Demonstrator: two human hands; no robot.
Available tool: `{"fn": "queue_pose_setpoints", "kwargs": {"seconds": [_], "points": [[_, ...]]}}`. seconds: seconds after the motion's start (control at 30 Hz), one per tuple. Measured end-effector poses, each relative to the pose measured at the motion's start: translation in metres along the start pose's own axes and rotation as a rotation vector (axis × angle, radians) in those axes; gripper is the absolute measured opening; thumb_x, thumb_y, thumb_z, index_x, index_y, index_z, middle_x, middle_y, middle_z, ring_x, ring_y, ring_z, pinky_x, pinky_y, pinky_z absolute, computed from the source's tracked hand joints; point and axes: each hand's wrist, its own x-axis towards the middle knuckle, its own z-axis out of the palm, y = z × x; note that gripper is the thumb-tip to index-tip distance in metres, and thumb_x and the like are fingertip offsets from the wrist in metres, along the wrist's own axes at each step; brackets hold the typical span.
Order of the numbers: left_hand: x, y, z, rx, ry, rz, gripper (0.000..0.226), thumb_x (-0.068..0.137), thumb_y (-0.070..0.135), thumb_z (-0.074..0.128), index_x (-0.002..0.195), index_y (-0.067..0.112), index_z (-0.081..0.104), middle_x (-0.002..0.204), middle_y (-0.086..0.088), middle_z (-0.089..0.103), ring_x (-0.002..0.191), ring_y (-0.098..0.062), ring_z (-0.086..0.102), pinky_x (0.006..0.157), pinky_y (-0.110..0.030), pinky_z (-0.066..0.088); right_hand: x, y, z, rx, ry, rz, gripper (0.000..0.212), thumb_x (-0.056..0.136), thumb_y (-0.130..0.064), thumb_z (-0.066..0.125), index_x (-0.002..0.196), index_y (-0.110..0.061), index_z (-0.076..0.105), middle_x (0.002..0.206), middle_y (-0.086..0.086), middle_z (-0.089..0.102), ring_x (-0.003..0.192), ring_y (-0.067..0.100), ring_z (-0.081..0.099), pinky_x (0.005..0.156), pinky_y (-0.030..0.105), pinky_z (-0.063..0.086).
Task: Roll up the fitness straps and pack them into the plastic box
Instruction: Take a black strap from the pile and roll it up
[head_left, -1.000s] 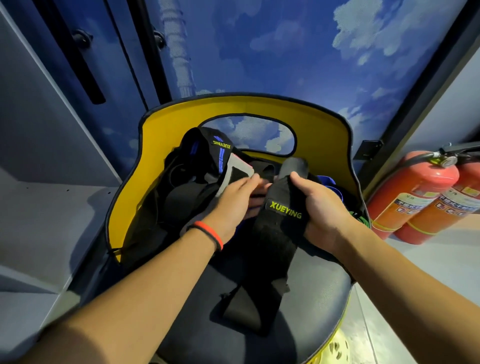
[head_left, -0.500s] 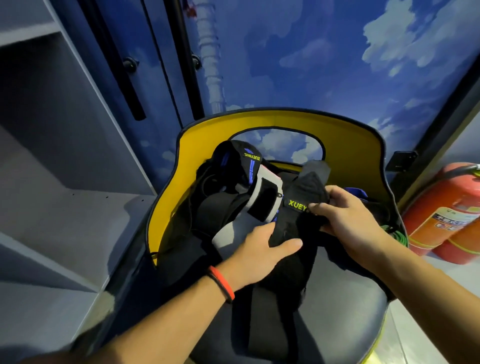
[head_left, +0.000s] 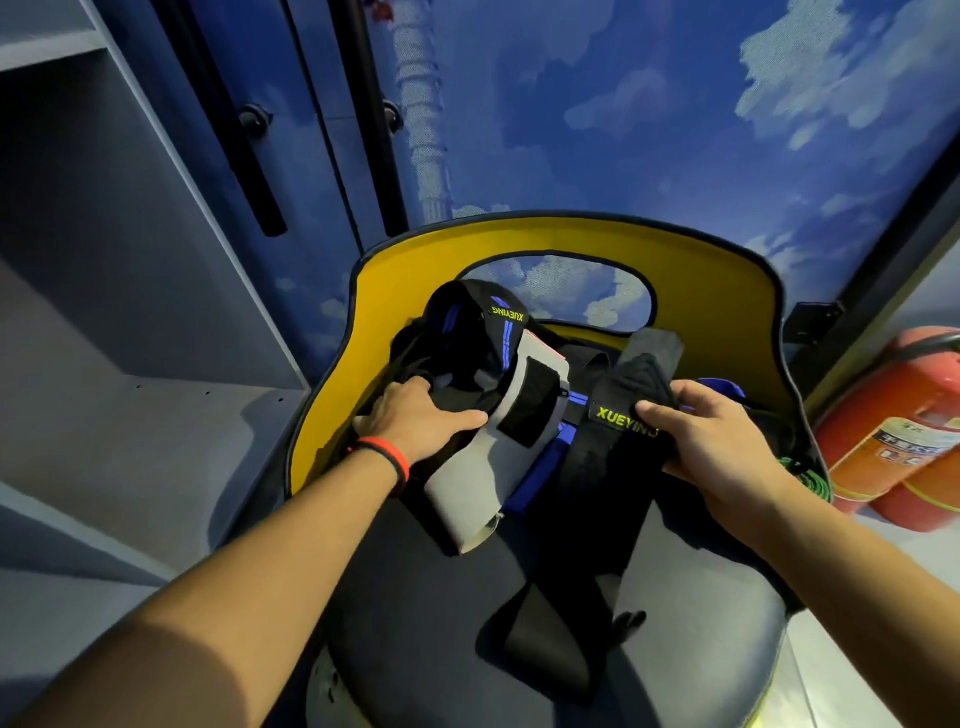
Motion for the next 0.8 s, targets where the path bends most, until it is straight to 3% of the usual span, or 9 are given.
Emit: {"fn": "queue_pose_setpoints", "kwargs": {"seconds": [0.1,0.2,0.33,0.47,0.53,0.63,0.7,0.77,0.8], "points": [[-0.003,0.000,-0.006,-0.278,-0.067,-0.004,0.065,0.049,0.066,0.081,0.097,0.023,0.073,0.106,0.001,0.074,0.099,-0.028,0.068,0.095,-0.047,0.054,0.001,0.004,0.000,-0.021,-0.018,0.010,0.012,0.098,-0.008,0.064,0.109,-0.008,0.068,0.108,0.017,0.075,0.089,0.033,0.072,0.070,0.037,0.058],[-0.010,0.010,-0.022,-0.601,0.006,-0.046,0.034,0.075,0.041,0.076,0.089,0.009,0.078,0.092,-0.007,0.076,0.091,-0.031,0.070,0.079,-0.037,0.056,0.001,0.005,0.001,-0.046,-0.023,0.020,0.014,0.097,-0.010,0.066,0.110,-0.009,0.068,0.112,0.020,0.073,0.095,0.040,0.072,0.081,0.047,0.054],[-0.011,0.024,-0.049,-1.103,-0.066,-0.059,0.031,0.094,0.032,0.057,0.082,0.016,0.081,0.092,-0.005,0.079,0.094,-0.025,0.073,0.098,-0.044,0.054,0.000,0.006,0.001,-0.029,-0.050,0.008,0.012,0.098,-0.009,0.065,0.109,-0.009,0.068,0.110,0.017,0.074,0.086,0.027,0.071,0.069,0.035,0.055],[-0.025,0.038,-0.056,-1.015,-0.141,0.099,0.035,0.098,0.030,0.055,0.085,0.012,0.082,0.098,-0.008,0.079,0.094,-0.022,0.071,0.104,-0.045,0.050,-0.005,0.000,0.002,0.060,-0.101,-0.010,0.011,0.100,-0.012,0.060,0.107,-0.011,0.070,0.100,0.007,0.078,0.080,0.018,0.074,0.060,0.027,0.058],[-0.034,0.045,-0.051,-1.012,-0.234,0.135,0.032,0.098,0.027,0.055,0.089,0.009,0.080,0.102,-0.010,0.078,0.096,-0.024,0.069,0.102,-0.043,0.049,-0.006,-0.002,0.004,0.099,-0.137,-0.003,0.013,0.100,-0.012,0.059,0.106,-0.011,0.071,0.103,0.012,0.077,0.086,0.022,0.074,0.067,0.033,0.060],[-0.045,0.046,-0.034,-1.076,-0.372,0.120,0.022,0.091,0.004,0.053,0.100,0.008,0.072,0.107,-0.010,0.073,0.100,-0.025,0.062,0.093,-0.039,0.049,-0.006,-0.002,0.005,0.160,-0.195,0.046,0.017,0.095,-0.010,0.056,0.102,-0.009,0.071,0.108,0.017,0.073,0.096,0.033,0.070,0.084,0.043,0.055],[-0.055,0.041,-0.019,-1.054,-0.398,0.137,0.040,0.085,-0.012,0.051,0.118,0.007,0.065,0.111,-0.011,0.071,0.104,-0.024,0.063,0.091,-0.036,0.050,-0.007,-0.001,0.003,0.216,-0.223,0.114,0.022,0.090,-0.013,0.051,0.096,-0.010,0.073,0.104,0.018,0.070,0.097,0.035,0.066,0.088,0.046,0.050],[-0.064,0.031,0.001,-1.008,-0.429,0.187,0.060,0.083,-0.014,0.060,0.136,0.015,0.056,0.123,-0.005,0.071,0.113,-0.021,0.066,0.099,-0.038,0.052,-0.007,-0.001,0.001,0.273,-0.226,0.201,0.028,0.085,-0.017,0.048,0.084,-0.012,0.076,0.098,0.017,0.071,0.090,0.033,0.068,0.088,0.045,0.052],[-0.070,0.027,0.011,-0.987,-0.441,0.201,0.067,0.083,-0.012,0.065,0.139,0.023,0.054,0.124,-0.001,0.072,0.116,-0.020,0.067,0.100,-0.040,0.052,-0.007,-0.001,-0.001,0.282,-0.233,0.234,0.030,0.083,-0.018,0.048,0.088,-0.012,0.077,0.100,0.017,0.072,0.090,0.033,0.069,0.090,0.045,0.053]]}}
